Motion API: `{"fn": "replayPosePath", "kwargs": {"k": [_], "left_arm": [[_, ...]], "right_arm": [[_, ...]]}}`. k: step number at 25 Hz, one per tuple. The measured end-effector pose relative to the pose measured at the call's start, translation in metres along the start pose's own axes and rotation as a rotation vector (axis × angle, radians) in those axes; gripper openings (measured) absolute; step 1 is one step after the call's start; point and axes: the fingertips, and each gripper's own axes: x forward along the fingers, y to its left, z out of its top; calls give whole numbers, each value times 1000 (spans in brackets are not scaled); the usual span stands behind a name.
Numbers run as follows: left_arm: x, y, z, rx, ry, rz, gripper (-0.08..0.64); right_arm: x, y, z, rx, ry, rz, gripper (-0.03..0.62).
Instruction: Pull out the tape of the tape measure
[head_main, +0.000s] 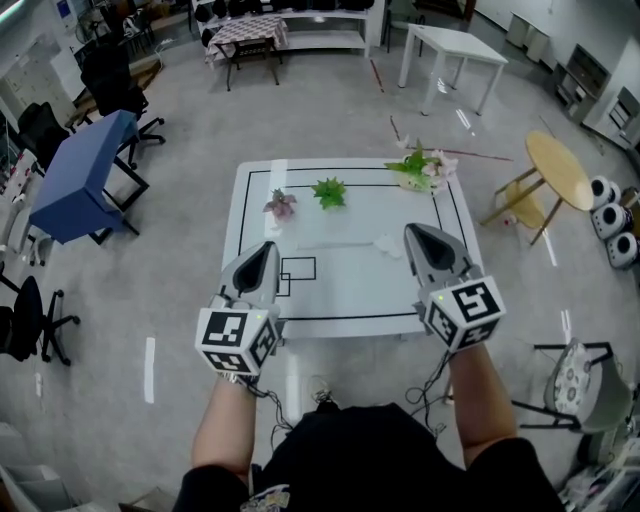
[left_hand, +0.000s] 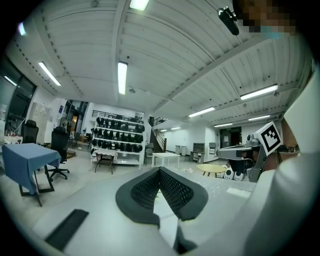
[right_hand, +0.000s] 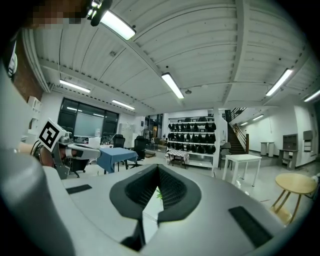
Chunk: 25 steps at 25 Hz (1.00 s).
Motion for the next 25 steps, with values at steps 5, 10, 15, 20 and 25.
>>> {"fn": "replayPosePath", "kwargs": {"k": [5,10,15,20,25], "left_arm": [[-15,-44,-12,-27,16,28,3],[-34,-97,-24,-15,35,47,3],[-53,-152,-32,-6,37,36,3],[-75,-196,-34,3,26,43,3],[-102,-222,-42,3,23,81,3]], "right_arm": [[-34,-8,-17,6,-6,53,-3],[-80,-22,-31,40,0,80,-3],[-124,-31,-42,71,-3,101,-3],[-162,-34,-47,78,-8,130,-3],[-187,-26,-55,72,-4,176,-3]]}}
